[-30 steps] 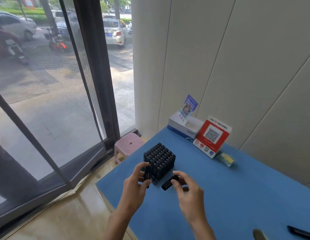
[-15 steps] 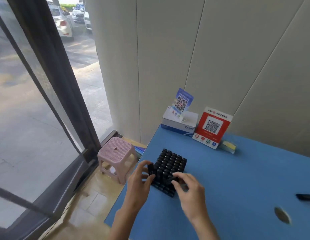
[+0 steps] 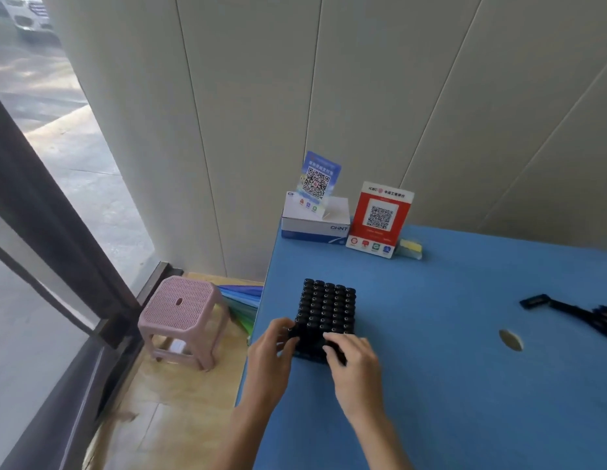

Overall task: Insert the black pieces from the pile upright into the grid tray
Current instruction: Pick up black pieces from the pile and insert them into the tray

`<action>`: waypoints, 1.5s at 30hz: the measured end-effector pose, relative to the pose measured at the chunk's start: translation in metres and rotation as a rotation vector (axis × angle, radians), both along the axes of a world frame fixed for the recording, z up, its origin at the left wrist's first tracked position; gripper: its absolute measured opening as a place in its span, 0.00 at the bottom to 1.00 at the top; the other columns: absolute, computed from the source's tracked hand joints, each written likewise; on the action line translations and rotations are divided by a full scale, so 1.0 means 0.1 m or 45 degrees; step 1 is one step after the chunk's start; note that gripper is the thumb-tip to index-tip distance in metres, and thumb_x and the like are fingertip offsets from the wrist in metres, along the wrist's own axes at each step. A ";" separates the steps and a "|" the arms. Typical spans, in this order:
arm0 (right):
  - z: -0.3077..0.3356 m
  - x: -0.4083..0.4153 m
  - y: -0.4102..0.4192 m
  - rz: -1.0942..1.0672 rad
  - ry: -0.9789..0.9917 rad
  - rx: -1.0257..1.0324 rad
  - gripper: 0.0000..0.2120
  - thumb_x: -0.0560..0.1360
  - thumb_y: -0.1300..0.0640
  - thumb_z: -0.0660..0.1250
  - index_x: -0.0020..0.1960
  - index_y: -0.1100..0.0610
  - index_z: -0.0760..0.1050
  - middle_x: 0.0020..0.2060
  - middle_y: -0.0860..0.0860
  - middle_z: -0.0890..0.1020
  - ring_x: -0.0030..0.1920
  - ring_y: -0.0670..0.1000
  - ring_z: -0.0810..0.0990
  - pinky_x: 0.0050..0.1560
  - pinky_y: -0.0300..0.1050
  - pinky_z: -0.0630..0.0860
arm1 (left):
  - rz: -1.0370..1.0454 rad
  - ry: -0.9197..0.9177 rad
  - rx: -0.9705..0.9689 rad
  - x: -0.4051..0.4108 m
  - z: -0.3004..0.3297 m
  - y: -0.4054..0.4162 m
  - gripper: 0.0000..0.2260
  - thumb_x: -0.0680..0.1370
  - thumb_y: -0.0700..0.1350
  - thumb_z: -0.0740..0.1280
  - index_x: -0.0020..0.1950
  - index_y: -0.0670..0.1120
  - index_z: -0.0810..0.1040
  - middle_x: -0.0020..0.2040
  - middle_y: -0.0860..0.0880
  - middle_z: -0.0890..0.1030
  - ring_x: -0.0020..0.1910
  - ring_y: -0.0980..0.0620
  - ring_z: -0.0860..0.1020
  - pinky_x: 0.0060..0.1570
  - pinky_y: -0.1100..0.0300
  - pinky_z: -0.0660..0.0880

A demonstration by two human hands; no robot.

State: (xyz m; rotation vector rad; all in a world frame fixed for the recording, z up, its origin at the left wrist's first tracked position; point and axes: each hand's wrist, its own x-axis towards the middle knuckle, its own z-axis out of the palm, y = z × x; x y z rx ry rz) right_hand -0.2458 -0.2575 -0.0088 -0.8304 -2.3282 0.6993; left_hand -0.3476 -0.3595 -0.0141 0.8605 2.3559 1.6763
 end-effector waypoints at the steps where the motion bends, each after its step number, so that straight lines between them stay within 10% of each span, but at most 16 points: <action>1: -0.01 -0.02 -0.01 -0.005 0.006 0.017 0.11 0.68 0.64 0.74 0.49 0.53 0.81 0.42 0.44 0.82 0.42 0.47 0.76 0.46 0.32 0.69 | -0.009 -0.001 -0.008 -0.01 -0.03 0.00 0.18 0.73 0.32 0.69 0.47 0.56 0.72 0.42 0.61 0.79 0.41 0.65 0.79 0.39 0.73 0.73; 38: -0.12 -0.21 -0.19 0.006 -0.055 0.269 0.18 0.67 0.63 0.75 0.55 0.53 0.79 0.39 0.47 0.78 0.40 0.50 0.75 0.37 0.44 0.77 | -0.206 0.106 0.002 -0.15 -0.16 -0.01 0.17 0.74 0.34 0.67 0.57 0.53 0.75 0.49 0.53 0.77 0.45 0.60 0.79 0.45 0.62 0.78; 45: 0.07 -0.08 -0.02 -0.080 -0.061 0.314 0.20 0.67 0.60 0.75 0.58 0.55 0.78 0.40 0.49 0.77 0.41 0.52 0.76 0.37 0.46 0.78 | -0.163 0.228 -0.210 -0.16 -0.06 -0.03 0.18 0.74 0.47 0.71 0.62 0.55 0.71 0.50 0.58 0.74 0.48 0.61 0.74 0.43 0.68 0.71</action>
